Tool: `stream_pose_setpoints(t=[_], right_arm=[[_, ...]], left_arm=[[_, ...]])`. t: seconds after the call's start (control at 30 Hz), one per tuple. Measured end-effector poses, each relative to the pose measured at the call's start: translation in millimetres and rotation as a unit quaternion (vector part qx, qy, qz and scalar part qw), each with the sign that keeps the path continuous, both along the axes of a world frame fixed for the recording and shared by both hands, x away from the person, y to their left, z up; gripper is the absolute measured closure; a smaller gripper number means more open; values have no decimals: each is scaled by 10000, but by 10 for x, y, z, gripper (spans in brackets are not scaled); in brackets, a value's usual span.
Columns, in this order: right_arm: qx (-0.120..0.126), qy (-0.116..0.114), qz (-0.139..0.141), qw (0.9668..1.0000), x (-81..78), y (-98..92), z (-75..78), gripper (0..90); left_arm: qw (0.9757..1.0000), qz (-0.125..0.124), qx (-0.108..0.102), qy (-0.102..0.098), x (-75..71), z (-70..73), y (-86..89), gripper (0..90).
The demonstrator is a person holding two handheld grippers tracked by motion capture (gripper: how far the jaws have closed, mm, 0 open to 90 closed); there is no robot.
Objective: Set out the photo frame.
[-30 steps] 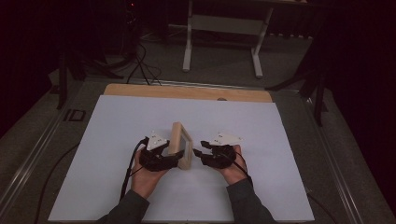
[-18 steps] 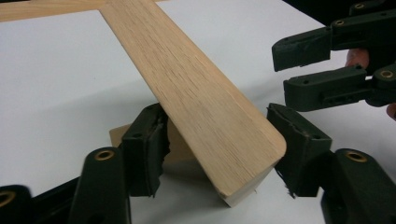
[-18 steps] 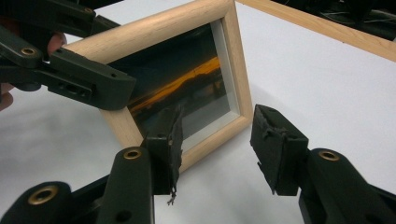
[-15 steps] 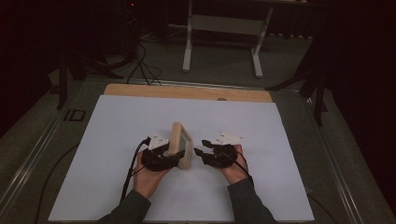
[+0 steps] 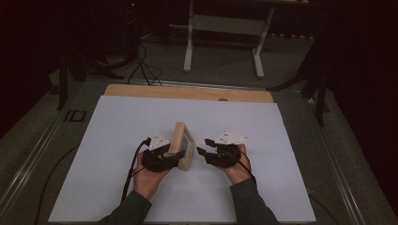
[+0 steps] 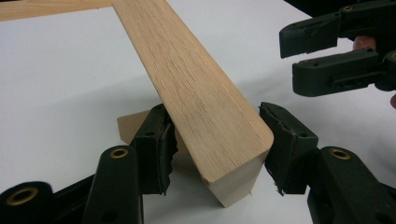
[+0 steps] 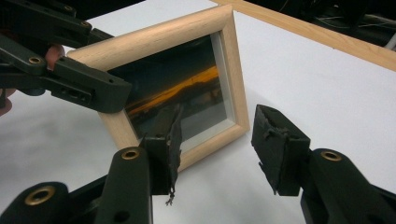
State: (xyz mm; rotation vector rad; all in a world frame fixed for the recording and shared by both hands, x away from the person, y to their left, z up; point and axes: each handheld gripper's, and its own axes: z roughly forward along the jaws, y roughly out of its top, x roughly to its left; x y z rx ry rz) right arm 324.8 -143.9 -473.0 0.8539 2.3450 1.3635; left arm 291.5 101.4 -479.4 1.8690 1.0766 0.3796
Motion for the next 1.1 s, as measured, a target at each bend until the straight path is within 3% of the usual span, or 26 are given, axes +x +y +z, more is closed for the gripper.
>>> stream_pose_setpoints(t=[0.4, 1.1], right_arm=[[126, -107, -90, 9998, -1, -64, 74, 512], [243, -192, -164, 9994, -2, -137, 146, 515]], left_arm=[[9998, -74, 126, -136, -30, 18, -21, 558], [9984, -356, 333, -281, -93, 28, -119, 605]])
